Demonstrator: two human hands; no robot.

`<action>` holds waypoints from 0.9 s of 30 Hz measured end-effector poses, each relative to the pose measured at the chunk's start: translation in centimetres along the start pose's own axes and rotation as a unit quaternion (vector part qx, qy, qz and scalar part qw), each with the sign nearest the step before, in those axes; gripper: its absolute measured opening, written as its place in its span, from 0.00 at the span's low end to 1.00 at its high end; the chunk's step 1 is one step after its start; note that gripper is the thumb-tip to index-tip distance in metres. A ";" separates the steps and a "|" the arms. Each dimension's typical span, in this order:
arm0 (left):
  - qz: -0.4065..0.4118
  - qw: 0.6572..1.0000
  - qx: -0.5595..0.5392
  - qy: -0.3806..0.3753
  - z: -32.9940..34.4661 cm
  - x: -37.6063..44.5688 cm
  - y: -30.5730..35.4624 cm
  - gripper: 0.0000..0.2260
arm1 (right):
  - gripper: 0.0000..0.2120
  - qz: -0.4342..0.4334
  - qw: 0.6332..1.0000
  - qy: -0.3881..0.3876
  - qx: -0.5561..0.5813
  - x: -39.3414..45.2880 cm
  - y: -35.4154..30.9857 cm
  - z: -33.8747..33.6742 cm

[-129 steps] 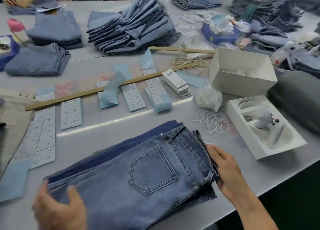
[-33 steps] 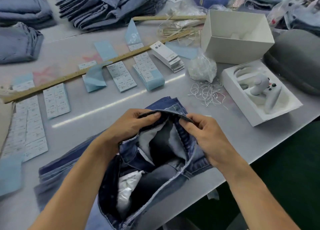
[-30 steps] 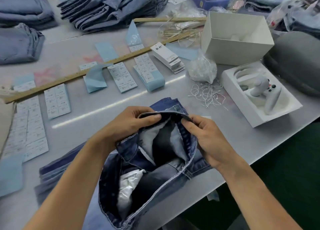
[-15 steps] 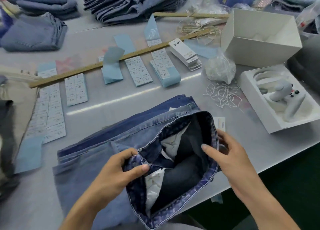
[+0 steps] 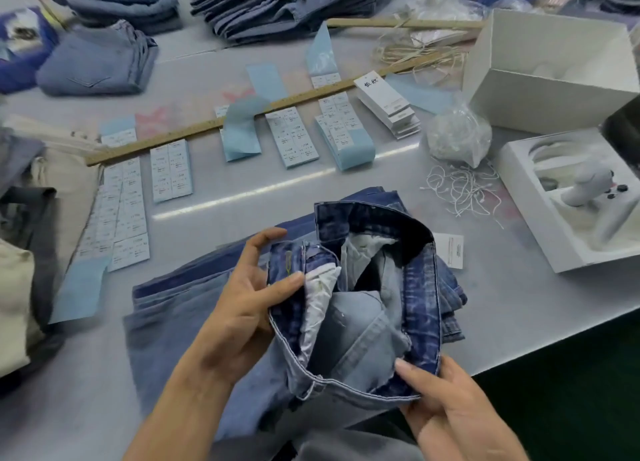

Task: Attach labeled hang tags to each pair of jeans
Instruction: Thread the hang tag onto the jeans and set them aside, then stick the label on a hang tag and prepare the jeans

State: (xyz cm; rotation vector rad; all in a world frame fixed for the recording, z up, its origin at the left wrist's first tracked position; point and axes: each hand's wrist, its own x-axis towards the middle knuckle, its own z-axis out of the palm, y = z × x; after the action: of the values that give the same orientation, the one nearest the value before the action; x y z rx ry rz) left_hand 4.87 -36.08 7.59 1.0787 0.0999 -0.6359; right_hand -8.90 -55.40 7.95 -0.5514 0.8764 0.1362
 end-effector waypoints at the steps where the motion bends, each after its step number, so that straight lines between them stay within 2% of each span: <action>1: 0.009 1.000 0.007 -0.024 -0.2 -0.3 0.0 0.33 | 0.27 -0.007 1.000 -0.013 0.017 -0.2 -0.2 0.3; 5: 0.046 0.988 -0.033 -0.146 -0.9 -2.5 0.1 0.48 | 0.24 -0.021 0.996 -0.070 0.048 -0.5 -1.0 1.1; 8: 0.055 0.984 -0.060 -0.160 -0.8 -4.0 0.2 0.53 | 0.24 -0.030 0.993 -0.100 0.055 -0.5 -1.1 1.3; 11: 0.065 0.989 -0.043 -0.123 -0.5 -4.7 0.2 0.53 | 0.26 -0.036 0.993 -0.108 0.041 -0.5 -0.9 1.1; 13: 0.061 0.982 -0.098 -0.151 -0.2 -4.4 0.3 0.50 | 0.29 -0.054 0.993 -0.103 -0.006 -0.5 -1.1 0.7; 15: 0.043 0.983 -0.099 -0.152 0.6 -4.0 0.3 0.43 | 0.33 -0.107 0.979 -0.039 -0.169 -0.6 -1.6 -0.1; 17: 0.033 0.997 0.063 -0.024 2.0 -3.4 0.4 0.34 | 0.36 -0.168 0.908 0.055 -0.381 -0.6 -2.5 -0.7; 18: 0.037 0.984 0.170 0.046 2.8 -3.0 0.3 0.31 | 0.35 -0.189 0.873 0.088 -0.440 -0.5 -3.0 -0.9; 19: 0.041 0.959 0.268 0.080 3.6 -2.6 0.1 0.29 | 0.34 -0.211 0.846 0.111 -0.477 -0.5 -3.4 -1.1; 20: 0.051 0.928 0.358 0.087 4.2 -2.3 0.0 0.28 | 0.36 -0.232 0.823 0.125 -0.504 -0.4 -3.7 -1.2; 21: 0.065 0.892 0.439 0.082 4.9 -2.1 0.0 0.26 | 0.38 -0.262 0.785 0.139 -0.545 -0.2 -3.9 -1.2; 23: 0.096 0.812 0.571 0.068 6.2 -1.8 0.5 0.22 | 0.41 -0.370 0.646 0.167 -0.647 -0.1 -4.4 -1.1; 24: 0.107 0.794 0.597 0.054 6.8 -1.8 1.1 0.19 | 0.40 -0.428 0.582 0.147 -0.675 -0.2 -5.0 -0.8; 25: 0.114 0.791 0.599 0.039 7.2 -1.4 1.7 0.17 | 0.38 -0.470 0.536 0.081 -0.696 -0.2 -5.5 -0.8; 26: 0.120 0.798 0.590 0.026 7.4 -0.8 2.3 0.15 | 0.33 -0.448 0.523 -0.010 -0.726 -0.5 -6.2 -0.3; 27: 0.125 0.808 0.576 0.017 7.6 0.3 2.9 0.13 | 0.29 -0.369 0.552 -0.100 -0.741 -0.8 -6.7 0.6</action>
State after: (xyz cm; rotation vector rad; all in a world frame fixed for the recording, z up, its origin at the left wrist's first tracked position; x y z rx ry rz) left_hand 4.89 -41.70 13.45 2.2381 -0.4625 -0.3988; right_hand -6.78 -60.79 11.55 -2.4247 -0.0020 0.1357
